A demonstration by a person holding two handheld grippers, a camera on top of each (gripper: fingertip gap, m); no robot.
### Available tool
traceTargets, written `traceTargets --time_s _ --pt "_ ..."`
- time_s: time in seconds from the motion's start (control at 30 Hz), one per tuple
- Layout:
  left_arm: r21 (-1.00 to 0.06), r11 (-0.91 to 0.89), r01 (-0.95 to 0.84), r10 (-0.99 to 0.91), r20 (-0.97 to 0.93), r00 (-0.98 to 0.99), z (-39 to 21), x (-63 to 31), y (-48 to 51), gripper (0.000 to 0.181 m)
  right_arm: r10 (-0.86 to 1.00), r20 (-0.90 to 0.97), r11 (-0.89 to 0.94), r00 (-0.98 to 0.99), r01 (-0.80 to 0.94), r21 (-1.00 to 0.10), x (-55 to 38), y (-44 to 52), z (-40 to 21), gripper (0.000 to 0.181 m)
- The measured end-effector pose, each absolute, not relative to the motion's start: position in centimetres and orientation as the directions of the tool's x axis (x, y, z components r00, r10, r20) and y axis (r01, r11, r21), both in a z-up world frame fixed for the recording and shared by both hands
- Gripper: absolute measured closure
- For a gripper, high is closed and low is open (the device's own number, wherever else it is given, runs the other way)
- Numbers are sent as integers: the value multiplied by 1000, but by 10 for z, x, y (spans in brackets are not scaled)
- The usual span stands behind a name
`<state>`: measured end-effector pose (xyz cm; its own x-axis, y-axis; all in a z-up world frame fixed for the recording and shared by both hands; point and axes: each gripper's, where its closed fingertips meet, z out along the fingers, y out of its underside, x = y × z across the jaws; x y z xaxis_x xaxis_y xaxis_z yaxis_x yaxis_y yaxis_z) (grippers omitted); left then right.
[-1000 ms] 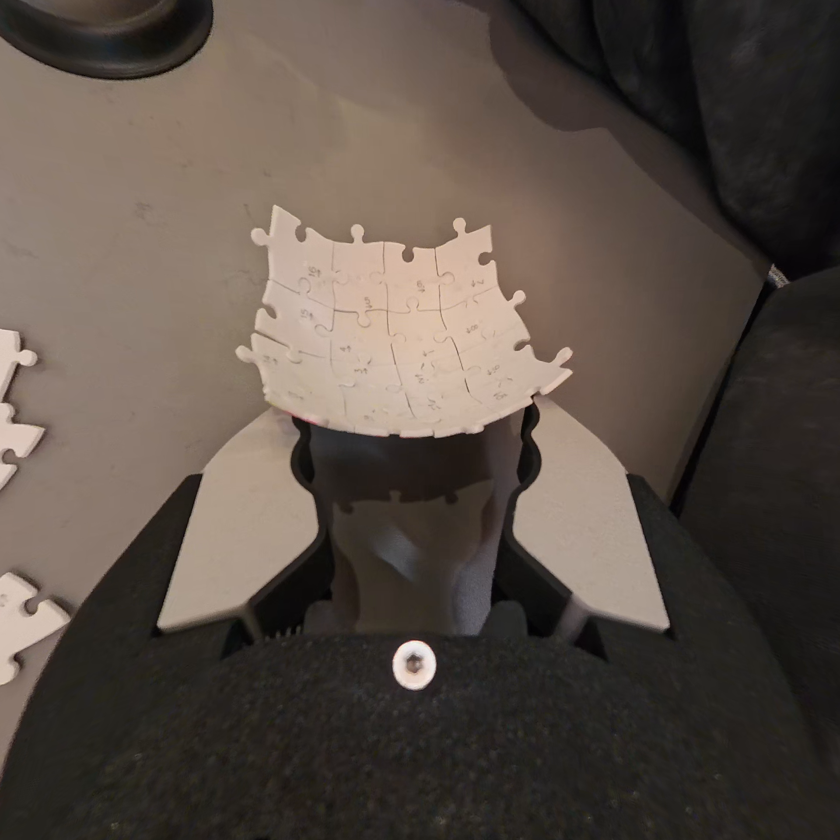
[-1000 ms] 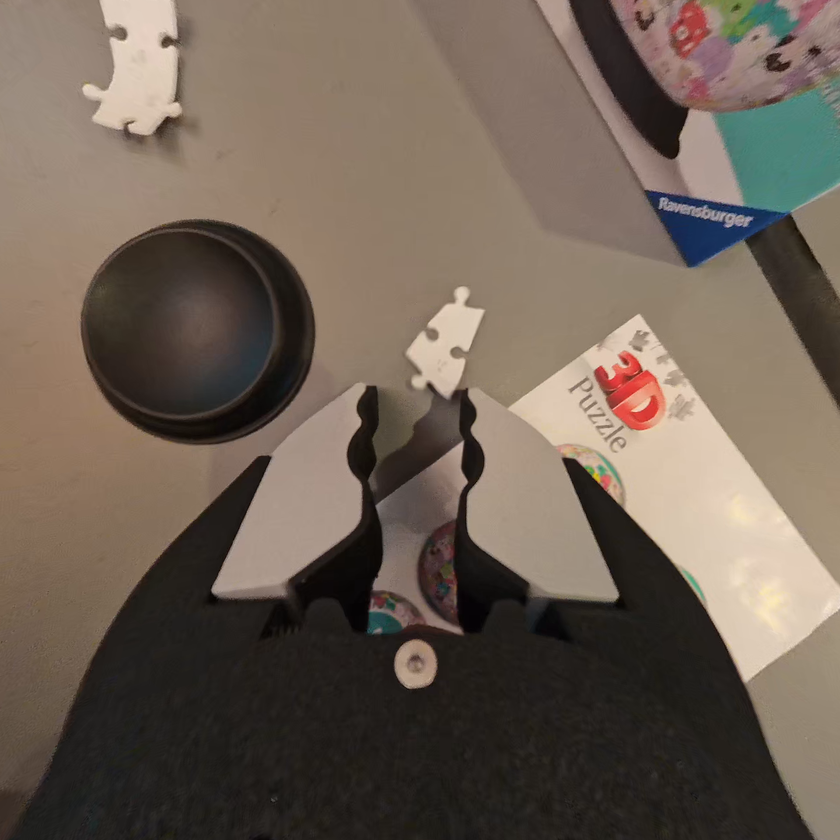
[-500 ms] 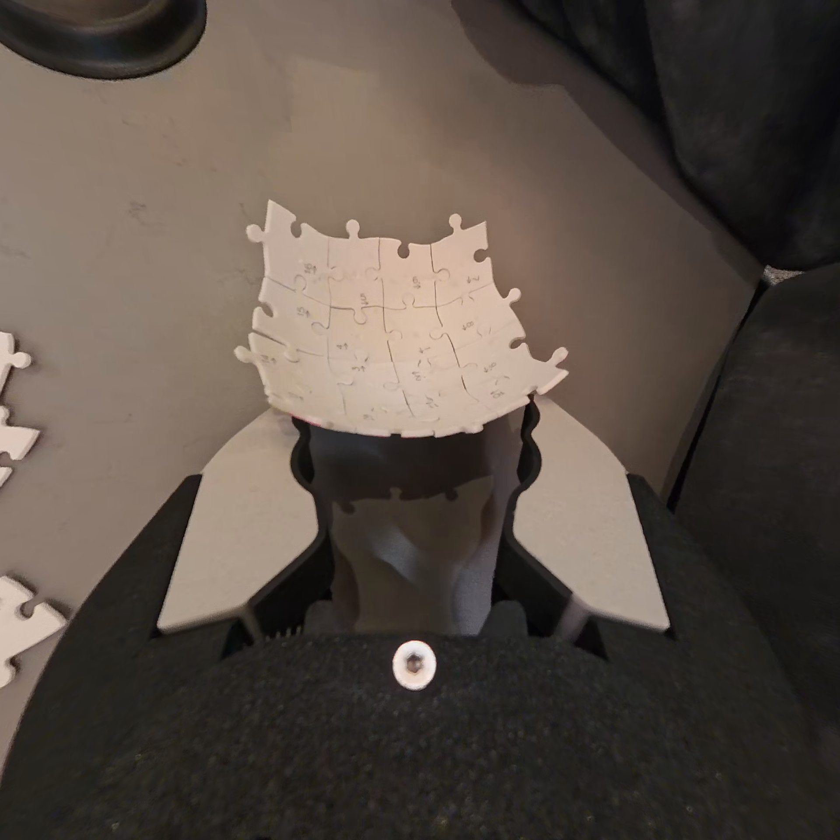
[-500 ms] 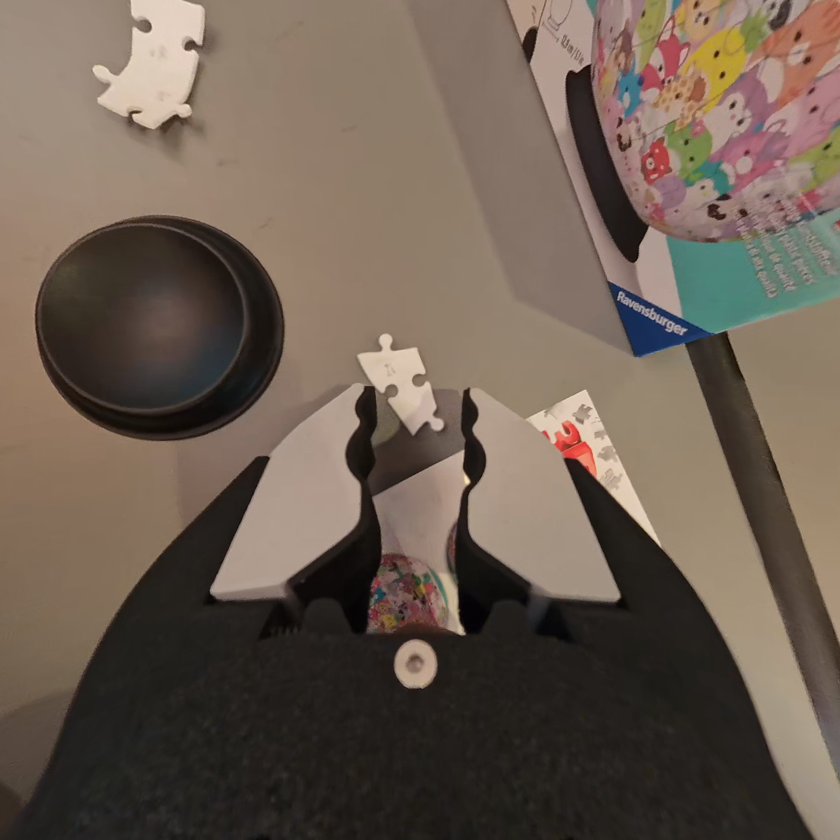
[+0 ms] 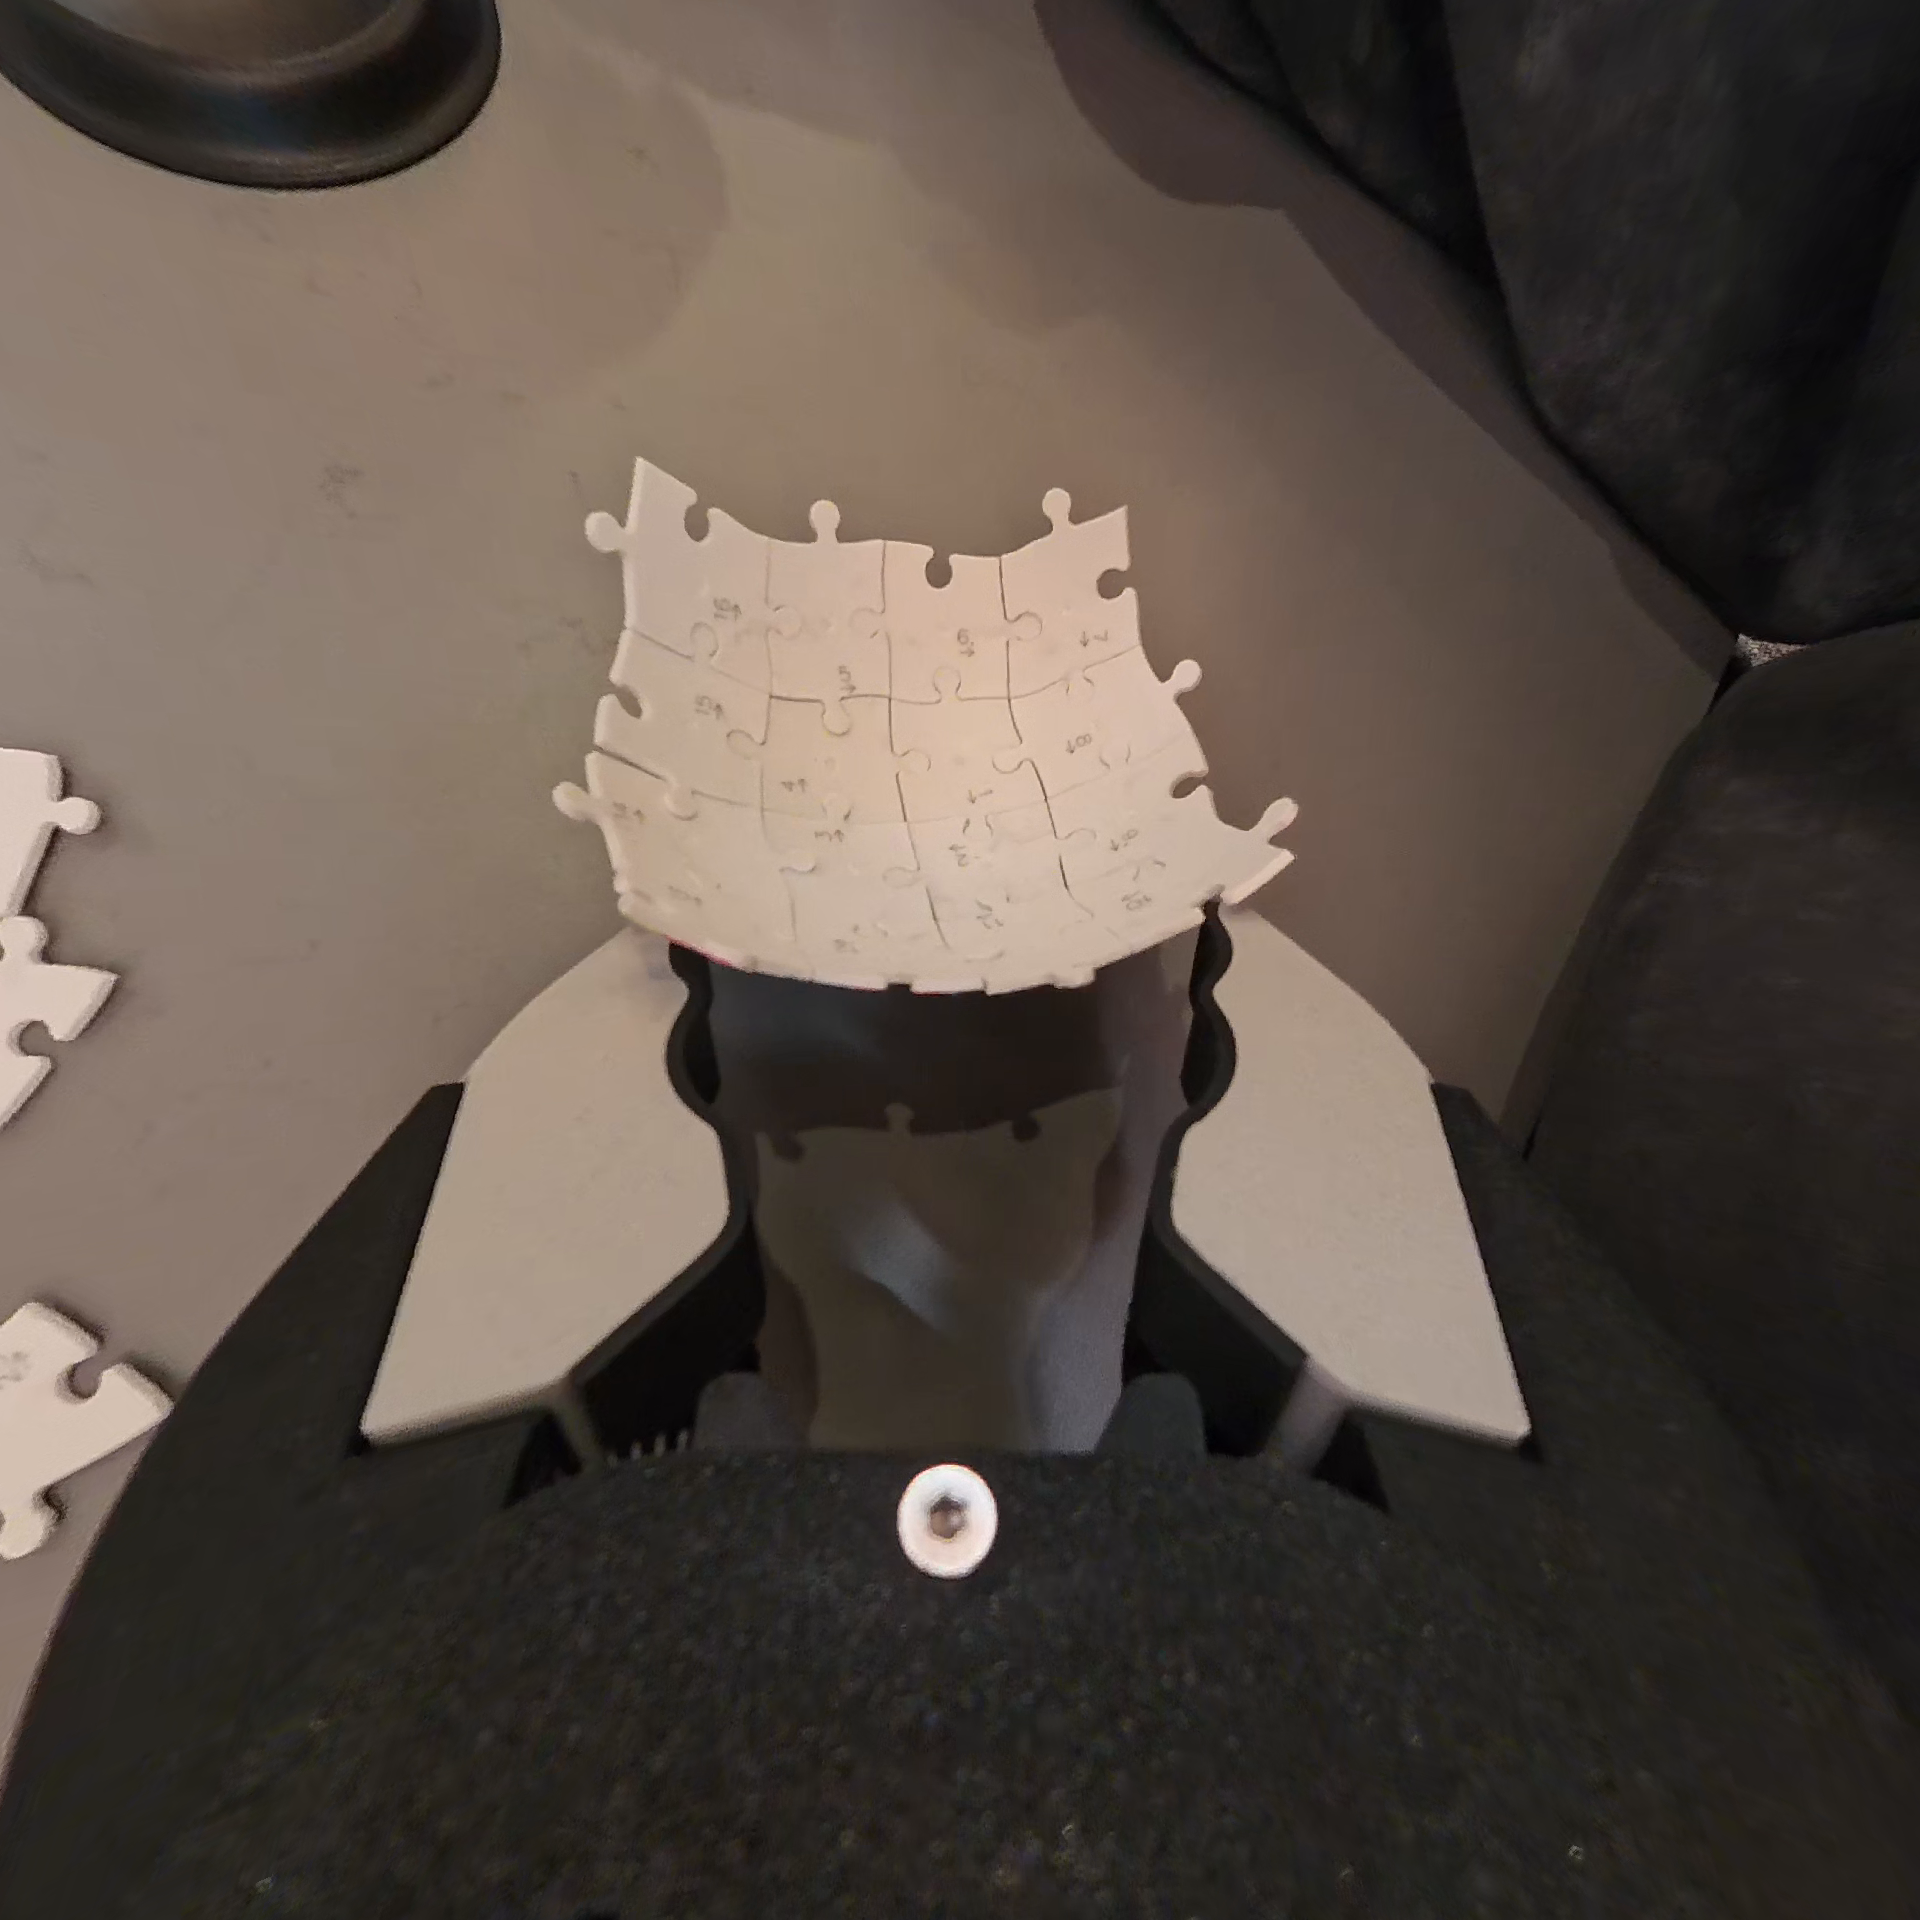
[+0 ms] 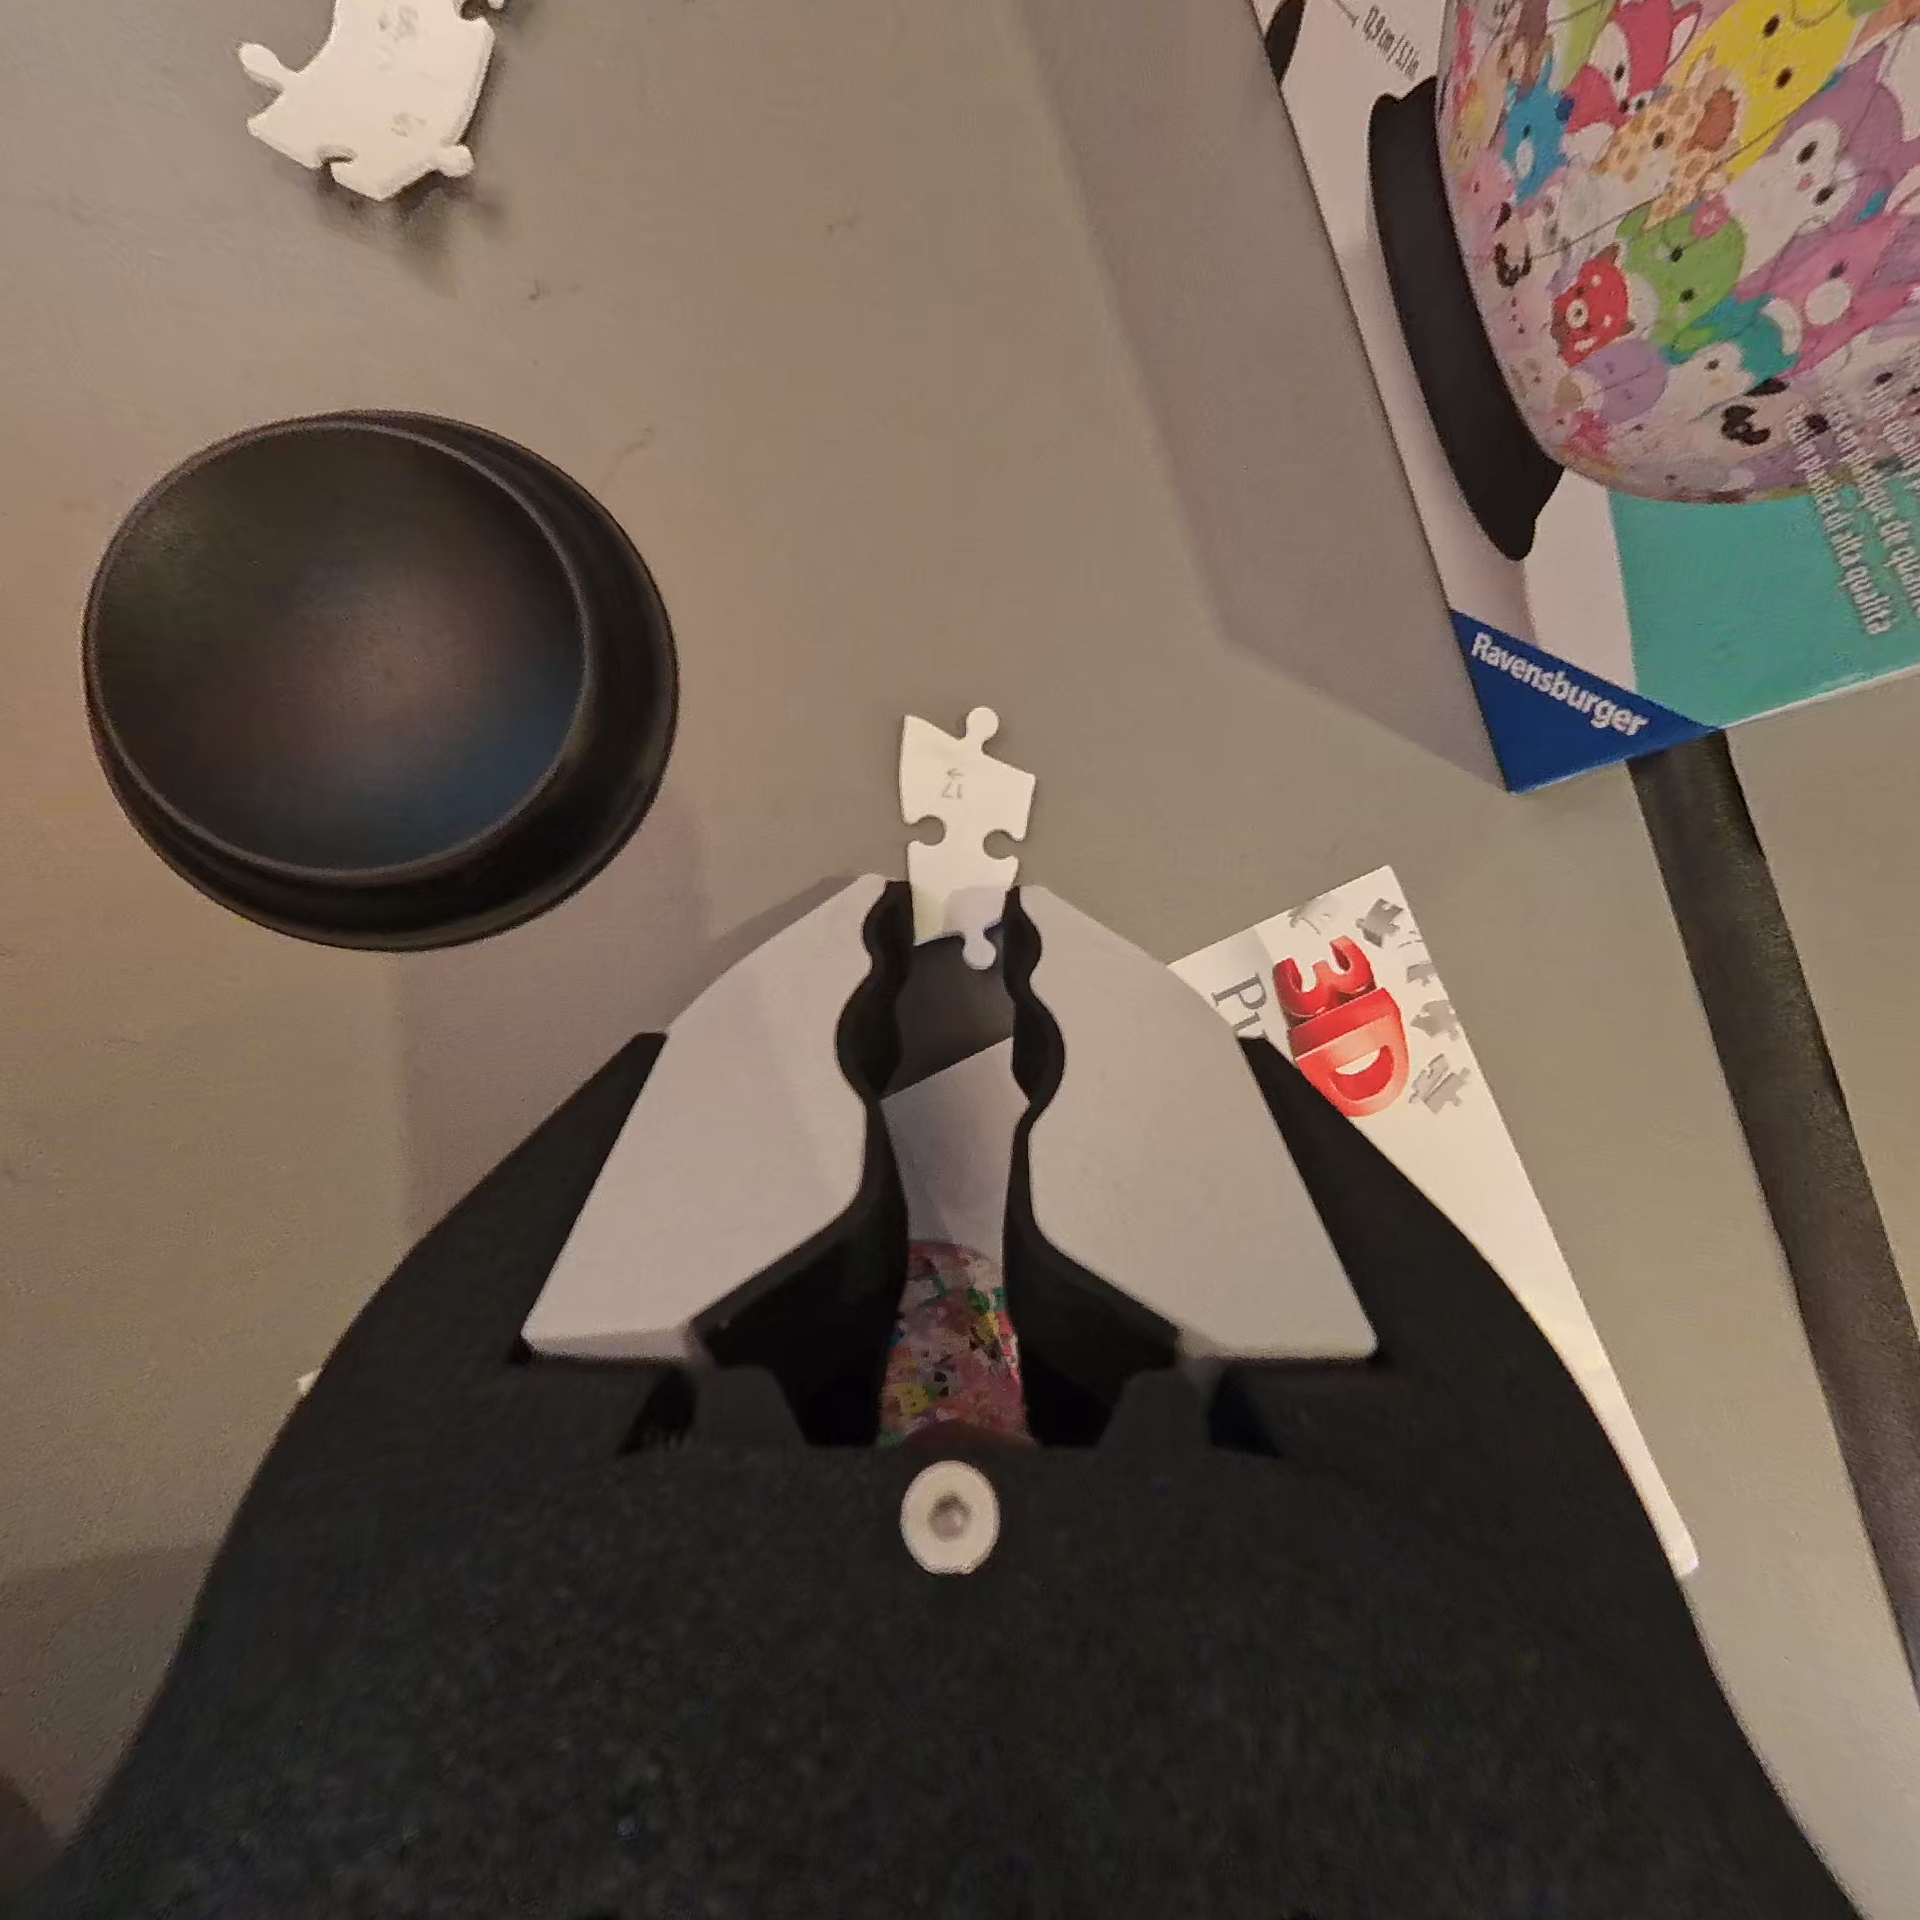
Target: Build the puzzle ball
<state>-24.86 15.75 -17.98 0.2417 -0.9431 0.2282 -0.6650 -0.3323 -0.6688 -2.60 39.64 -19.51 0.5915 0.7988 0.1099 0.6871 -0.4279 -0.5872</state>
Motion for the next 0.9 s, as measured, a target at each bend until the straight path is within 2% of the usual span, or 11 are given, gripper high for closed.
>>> traceTargets --time_s 0.13,0.27,0.43,0.5,0.57,0.67,0.8,0.9 --pt "-672 -333 -661 -943 229 242 -179 -248 158 93 791 166 -426 589 725 -541 -23 392 -193 165" --pt "-671 -334 -663 -943 230 242 -179 -249 158 93 821 222 -365 526 782 -505 -38 366 -162 165" --pt "-667 -342 -662 -940 241 243 -181 -248 159 93 931 258 -148 259 912 -382 -107 284 -119 165" --pt "-665 -343 -663 -939 241 243 -181 -248 159 93 964 212 -81 161 935 -345 -131 253 -124 165" --pt "-666 -346 -661 -938 247 243 -181 -248 159 93 976 211 1 55 966 -259 -142 232 -137 165" --pt "-667 -351 -657 -936 253 243 -181 -249 158 94 953 284 164 -108 969 -183 -157 220 -146 165" --pt "-675 -356 -646 -935 262 240 -178 -250 159 94 829 453 380 -330 925 -22 -164 229 -145 165" --pt "-673 -368 -641 -930 278 243 -177 -250 159 94 768 490 461 -412 887 25 -169 232 -147 165"
